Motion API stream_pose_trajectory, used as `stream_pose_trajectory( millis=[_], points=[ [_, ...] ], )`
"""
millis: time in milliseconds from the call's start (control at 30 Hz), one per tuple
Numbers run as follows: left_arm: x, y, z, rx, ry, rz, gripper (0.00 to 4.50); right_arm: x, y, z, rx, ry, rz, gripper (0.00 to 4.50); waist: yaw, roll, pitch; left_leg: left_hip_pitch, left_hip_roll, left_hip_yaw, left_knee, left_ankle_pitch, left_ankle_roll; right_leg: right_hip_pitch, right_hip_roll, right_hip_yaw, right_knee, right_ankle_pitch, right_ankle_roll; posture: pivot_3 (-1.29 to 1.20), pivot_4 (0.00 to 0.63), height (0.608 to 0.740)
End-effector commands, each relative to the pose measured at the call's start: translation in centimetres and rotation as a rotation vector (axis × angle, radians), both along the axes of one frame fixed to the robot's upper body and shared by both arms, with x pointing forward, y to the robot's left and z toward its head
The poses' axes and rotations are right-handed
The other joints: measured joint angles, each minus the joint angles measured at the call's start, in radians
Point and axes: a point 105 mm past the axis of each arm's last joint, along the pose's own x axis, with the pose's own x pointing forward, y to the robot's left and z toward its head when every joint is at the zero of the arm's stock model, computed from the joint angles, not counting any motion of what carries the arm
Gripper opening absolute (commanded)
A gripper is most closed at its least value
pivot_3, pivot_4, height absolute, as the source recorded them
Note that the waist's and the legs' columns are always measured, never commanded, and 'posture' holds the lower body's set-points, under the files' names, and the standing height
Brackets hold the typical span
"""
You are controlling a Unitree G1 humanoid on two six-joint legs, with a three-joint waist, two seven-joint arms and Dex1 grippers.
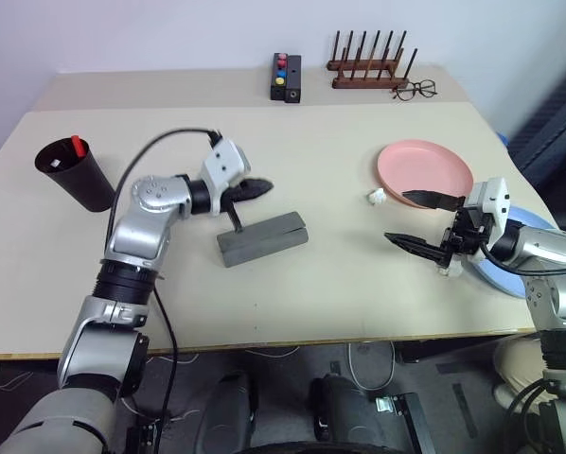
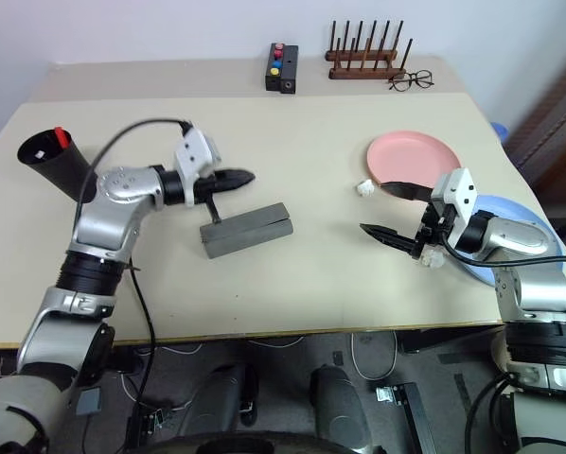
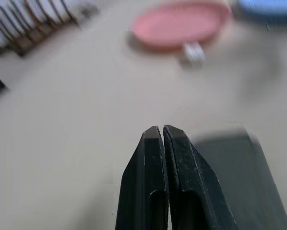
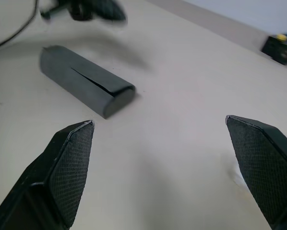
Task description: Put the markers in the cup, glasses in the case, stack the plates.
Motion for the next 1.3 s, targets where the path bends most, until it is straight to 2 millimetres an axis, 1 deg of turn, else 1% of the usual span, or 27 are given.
stream_pose_trajectory(
  millis=[33, 133, 233, 267, 333, 500, 600, 700, 800, 867, 933, 1000, 1133, 1300],
  points=[
    [-1.9, -0.5, 1.5, -0.162, 0.074, -0.12, 0.91, 0.3, -1.8, 2.0, -0.018, -0.078, -0.109, 4.5, -0.005, 0.0, 0.0, 0.0, 0.0, 0.0, 0.0, 0.0, 0.0, 0.0, 0.0, 0.0, 0.0, 0.0, 0.0, 0.0, 0.15, 0.74],
    [-3.6, -1.4, 0.5, -0.19, 0.137, -0.175, 2.39, 0.8, -3.5, 2.3, -0.023, -0.077, -0.242, 4.5, -0.007, 0.0, 0.0, 0.0, 0.0, 0.0, 0.0, 0.0, 0.0, 0.0, 0.0, 0.0, 0.0, 0.0, 0.0, 0.0, 0.15, 0.74],
    [-5.1, -2.3, 0.2, -0.209, 0.175, -0.232, 4.03, 1.1, -5.2, 2.6, -0.029, -0.08, -0.367, 4.5, -0.005, 0.0, 0.0, 0.0, 0.0, 0.0, 0.0, 0.0, 0.0, 0.0, 0.0, 0.001, 0.0, 0.0, 0.0, 0.0, 0.15, 0.74],
    [-5.4, -2.5, 0.2, -0.214, 0.18, -0.242, 4.44, 1.1, -5.8, 2.4, -0.048, -0.079, -0.407, 4.5, -0.003, 0.0, 0.0, 0.0, 0.0, 0.0, 0.0, 0.0, 0.0, 0.0, 0.0, 0.001, 0.0, 0.0, 0.0, 0.0, 0.15, 0.74],
    [-6.0, -2.9, 0.3, -0.217, 0.188, -0.263, 4.44, 1.0, -6.7, 2.1, -0.082, -0.068, -0.464, 4.5, 0.001, 0.0, 0.0, 0.0, 0.0, 0.0, 0.0, 0.0, 0.0, 0.0, 0.0, 0.001, 0.0, 0.0, 0.0, 0.0, 0.15, 0.74],
    [-7.4, -4.3, 0.4, -0.154, 0.156, -0.326, 4.44, 0.0, -10.6, 0.3, -0.142, 0.037, -0.651, 4.5, 0.003, 0.0, 0.0, 0.0, 0.0, 0.0, 0.0, 0.0, 0.0, 0.001, -0.001, 0.001, 0.0, 0.0, 0.0, 0.0, 0.15, 0.74],
    [-7.6, -4.9, 0.5, -0.123, 0.128, -0.342, 4.44, -0.9, -12.2, -0.4, -0.141, 0.098, -0.707, 4.5, 0.001, 0.001, 0.0, 0.001, 0.0, 0.001, 0.0, 0.0, 0.0, 0.001, 0.0, 0.002, 0.0, 0.0, 0.0, 0.0, 0.15, 0.74],
    [-7.3, -5.6, 1.0, -0.134, 0.11, -0.344, 4.44, -2.2, -13.7, -1.1, -0.125, 0.173, -0.784, 4.5, 0.001, 0.001, 0.0, 0.001, 0.0, 0.001, 0.0, 0.0, 0.0, 0.001, 0.0, 0.002, 0.0, 0.0, 0.0, 0.0, 0.15, 0.74],
    [-7.1, -6.2, 1.0, -0.126, 0.095, -0.346, 4.44, -3.2, -13.5, -1.6, -0.103, 0.239, -0.793, 4.5, 0.002, 0.001, -0.001, 0.001, 0.0, 0.001, 0.0, 0.0, 0.0, 0.001, 0.0, 0.002, -0.001, 0.0, 0.0, 0.0, 0.15, 0.74],
    [-7.2, -6.6, 1.1, -0.127, 0.098, -0.367, 4.44, -4.0, -13.0, -2.0, -0.105, 0.282, -0.78, 4.5, 0.001, 0.001, -0.001, 0.001, 0.0, 0.001, 0.0, 0.0, 0.0, 0.001, 0.001, 0.003, -0.001, 0.0, 0.0, 0.0, 0.15, 0.74],
    [-7.6, -6.8, 1.0, -0.113, 0.103, -0.398, 4.44, -4.8, -12.4, -2.3, -0.107, 0.317, -0.758, 4.5, 0.0, 0.001, -0.001, 0.001, 0.0, 0.001, -0.001, 0.0, 0.0, 0.001, 0.001, 0.003, -0.001, 0.0, 0.0, 0.0, 0.15, 0.74],
    [-8.1, -6.9, 0.6, -0.073, 0.105, -0.435, 4.44, -5.3, -11.9, -2.5, -0.115, 0.338, -0.732, 4.5, 0.0, 0.002, -0.001, 0.001, 0.0, 0.001, -0.001, 0.0, 0.0, 0.001, 0.001, 0.003, -0.001, 0.0, 0.0, 0.0, 0.15, 0.74],
    [-8.8, -6.7, -0.5, -0.007, 0.123, -0.489, 4.44, -5.6, -11.8, -2.5, -0.136, 0.352, -0.718, 4.5, -0.003, 0.002, -0.001, 0.001, 0.0, 0.001, -0.001, 0.0, 0.0, 0.001, 0.001, 0.003, -0.001, 0.0, 0.0, 0.0, 0.15, 0.74],
    [-8.9, -6.4, -1.3, 0.043, 0.123, -0.511, 4.44, -5.4, -12.0, -3.0, -0.161, 0.36, -0.709, 4.5, -0.001, 0.002, -0.001, 0.001, 0.0, 0.001, -0.001, 0.0, 0.0, 0.001, 0.001, 0.003, -0.001, 0.0, 0.0, 0.0, 0.15, 0.74]
  ],
)
